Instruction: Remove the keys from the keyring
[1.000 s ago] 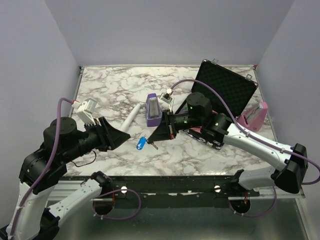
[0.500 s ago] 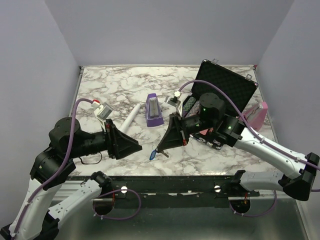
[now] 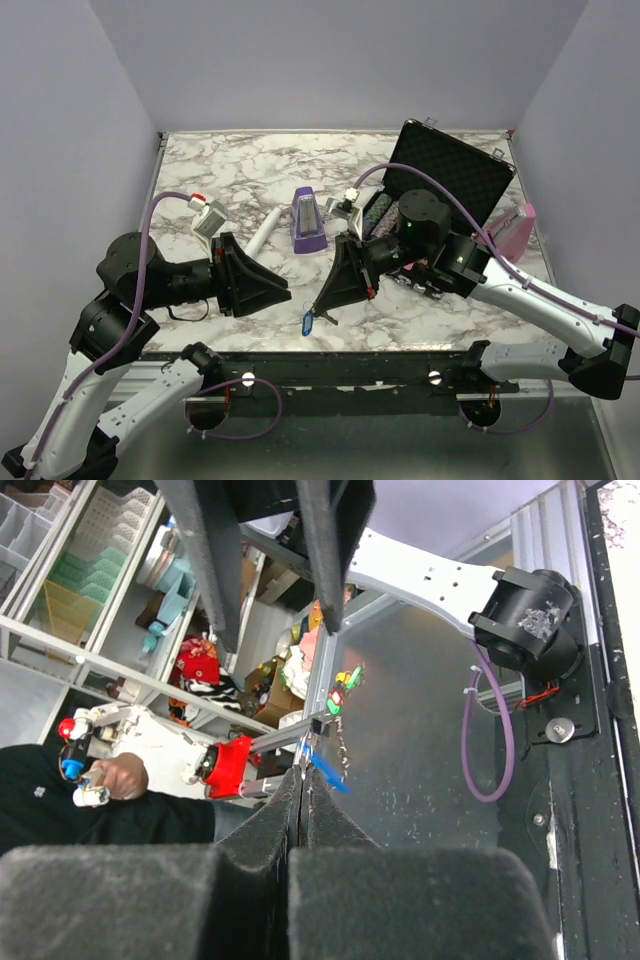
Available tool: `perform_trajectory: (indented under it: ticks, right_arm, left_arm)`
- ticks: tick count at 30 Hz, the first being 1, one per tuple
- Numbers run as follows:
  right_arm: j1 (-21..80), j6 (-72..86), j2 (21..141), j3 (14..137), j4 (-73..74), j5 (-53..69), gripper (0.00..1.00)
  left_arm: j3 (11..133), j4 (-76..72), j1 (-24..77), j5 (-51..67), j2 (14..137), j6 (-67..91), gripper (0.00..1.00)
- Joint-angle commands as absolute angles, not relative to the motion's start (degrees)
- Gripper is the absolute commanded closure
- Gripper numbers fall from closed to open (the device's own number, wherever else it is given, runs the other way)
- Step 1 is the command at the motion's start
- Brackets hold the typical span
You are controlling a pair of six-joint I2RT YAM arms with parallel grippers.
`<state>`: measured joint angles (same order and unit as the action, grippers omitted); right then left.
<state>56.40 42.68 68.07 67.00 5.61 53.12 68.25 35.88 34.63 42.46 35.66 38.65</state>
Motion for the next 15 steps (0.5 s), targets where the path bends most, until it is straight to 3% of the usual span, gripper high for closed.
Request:
perform_trajectory:
  ticks: [1, 15]
  right_arm:
    - [57.6, 43.4, 66.8, 69.2, 3.8, 52.8, 0.99]
    - [58.5, 41.5, 65.9, 70.1, 6.8, 44.9, 0.99]
  left_arm:
    - [66.8, 32.7, 35.2, 46.2, 34.9, 40.4, 0.54]
    - [62.7, 29.7, 37.3, 45.2, 33.5, 43.5, 0.60]
